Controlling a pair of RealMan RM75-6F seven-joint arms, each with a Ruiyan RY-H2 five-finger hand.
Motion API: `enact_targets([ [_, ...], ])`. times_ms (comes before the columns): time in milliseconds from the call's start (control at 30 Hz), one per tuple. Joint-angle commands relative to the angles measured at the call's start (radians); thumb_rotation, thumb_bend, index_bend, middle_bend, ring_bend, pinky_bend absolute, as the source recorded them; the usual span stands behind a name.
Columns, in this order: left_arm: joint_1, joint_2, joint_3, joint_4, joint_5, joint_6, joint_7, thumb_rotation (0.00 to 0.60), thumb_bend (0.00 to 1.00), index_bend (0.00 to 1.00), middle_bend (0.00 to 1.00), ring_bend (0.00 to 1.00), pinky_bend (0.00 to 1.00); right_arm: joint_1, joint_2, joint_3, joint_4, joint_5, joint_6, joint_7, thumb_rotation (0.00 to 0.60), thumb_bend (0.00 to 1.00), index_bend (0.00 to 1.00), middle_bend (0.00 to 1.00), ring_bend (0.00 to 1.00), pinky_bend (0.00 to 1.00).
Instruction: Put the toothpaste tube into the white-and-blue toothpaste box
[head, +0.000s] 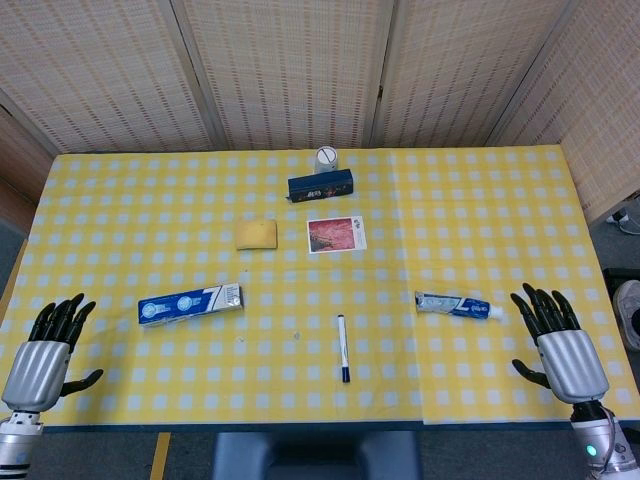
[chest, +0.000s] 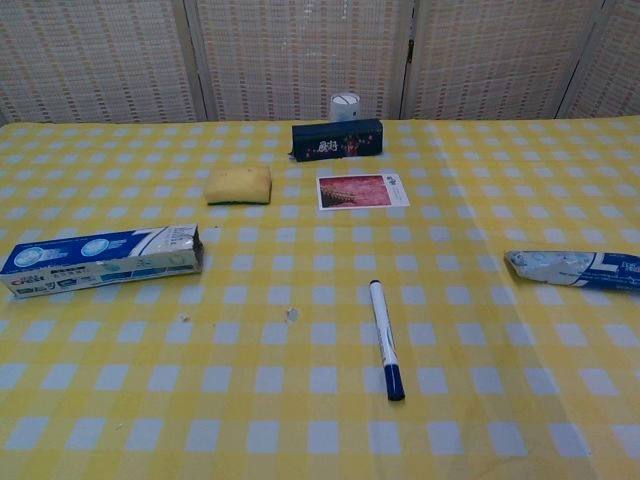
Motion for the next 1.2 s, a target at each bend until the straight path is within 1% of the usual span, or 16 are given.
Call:
enact_targets([
  [33, -0.007, -0.006, 0.006, -0.003, 0.008, -0.012, 0.002, 0.6, 0.13, 0.03, 0.0, 0.0, 0.0, -0.001, 0.001, -0.003, 0.002, -0.002, 0.0, -0.001, 0.6, 0.2, 0.0, 0.0, 0.0, 0.0],
  [133, -0.018, -0.022, 0.015, 0.004, 0.049, -0.007, -0.019, 0.6, 0.13, 0.04, 0.01, 0.0, 0.0, -0.008, 0.008, -0.008, 0.002, -0.004, 0.008, 0.007, 0.6, 0.2, 0.0, 0.0, 0.0, 0.0],
  [233, -0.028, -0.05, 0.028, 0.022, 0.085, -0.01, -0.027, 0.6, 0.14, 0.08, 0.04, 0.01, 0.01, -0.019, 0.013, -0.017, 0.009, -0.02, 0.028, 0.019, 0.6, 0.2, 0.0, 0.0, 0.0, 0.0],
  [300, -0.04, -0.06, 0.033, 0.023, 0.076, -0.043, -0.023, 0.6, 0.14, 0.11, 0.08, 0.03, 0.06, -0.023, 0.013, -0.026, 0.013, -0.026, 0.026, 0.011, 0.6, 0.2, 0.0, 0.0, 0.0, 0.0],
  [433, -0.083, -0.067, 0.019, -0.031, 0.046, -0.123, 0.029, 0.6, 0.14, 0.15, 0.1, 0.06, 0.1, -0.021, 0.015, -0.035, 0.005, -0.042, 0.022, 0.019, 0.6, 0.2, 0.0, 0.0, 0.0, 0.0],
  [533, -0.117, -0.087, 0.007, -0.066, 0.053, -0.157, 0.068, 0.6, 0.15, 0.14, 0.12, 0.07, 0.12, -0.022, 0.012, -0.041, 0.004, -0.056, 0.024, 0.005, 0.6, 0.2, 0.0, 0.0, 0.0, 0.0],
  [600, -0.139, -0.105, 0.0, -0.078, 0.054, -0.181, 0.078, 0.6, 0.15, 0.13, 0.13, 0.08, 0.13, -0.027, 0.004, -0.036, 0.007, -0.052, 0.032, -0.02, 0.6, 0.2, 0.0, 0.0, 0.0, 0.0],
  [700, -0.177, -0.139, -0.022, -0.09, 0.027, -0.232, 0.092, 0.6, 0.15, 0.12, 0.14, 0.09, 0.14, -0.028, -0.007, -0.036, 0.004, -0.05, 0.03, -0.04, 0.6, 0.2, 0.0, 0.0, 0.0, 0.0],
  [833, -0.226, -0.172, -0.047, -0.11, -0.049, -0.322, 0.122, 0.6, 0.16, 0.12, 0.14, 0.09, 0.16, -0.022, -0.003, -0.044, 0.0, -0.055, 0.01, -0.041, 0.6, 0.2, 0.0, 0.0, 0.0, 0.0],
  [933, -0.26, -0.187, -0.065, -0.118, -0.111, -0.386, 0.154, 0.6, 0.22, 0.13, 0.14, 0.09, 0.17, -0.019, -0.002, -0.044, -0.001, -0.051, 0.001, -0.043, 0.6, 0.2, 0.0, 0.0, 0.0, 0.0],
  [1000, -0.288, -0.207, -0.085, -0.108, -0.163, -0.425, 0.182, 0.6, 0.23, 0.13, 0.14, 0.09, 0.17, -0.017, -0.002, -0.043, -0.002, -0.044, -0.008, -0.042, 0.6, 0.2, 0.0, 0.0, 0.0, 0.0],
  [1133, -0.324, -0.249, -0.118, -0.076, -0.222, -0.448, 0.205, 0.6, 0.24, 0.14, 0.14, 0.09, 0.18, -0.014, 0.0, -0.042, -0.003, -0.033, -0.019, -0.043, 0.6, 0.2, 0.0, 0.0, 0.0, 0.0],
  [1200, -0.34, -0.273, -0.132, -0.05, -0.235, -0.446, 0.208, 0.6, 0.24, 0.14, 0.14, 0.1, 0.18, -0.012, 0.0, -0.042, -0.004, -0.029, -0.026, -0.045, 0.6, 0.2, 0.0, 0.0, 0.0, 0.0],
])
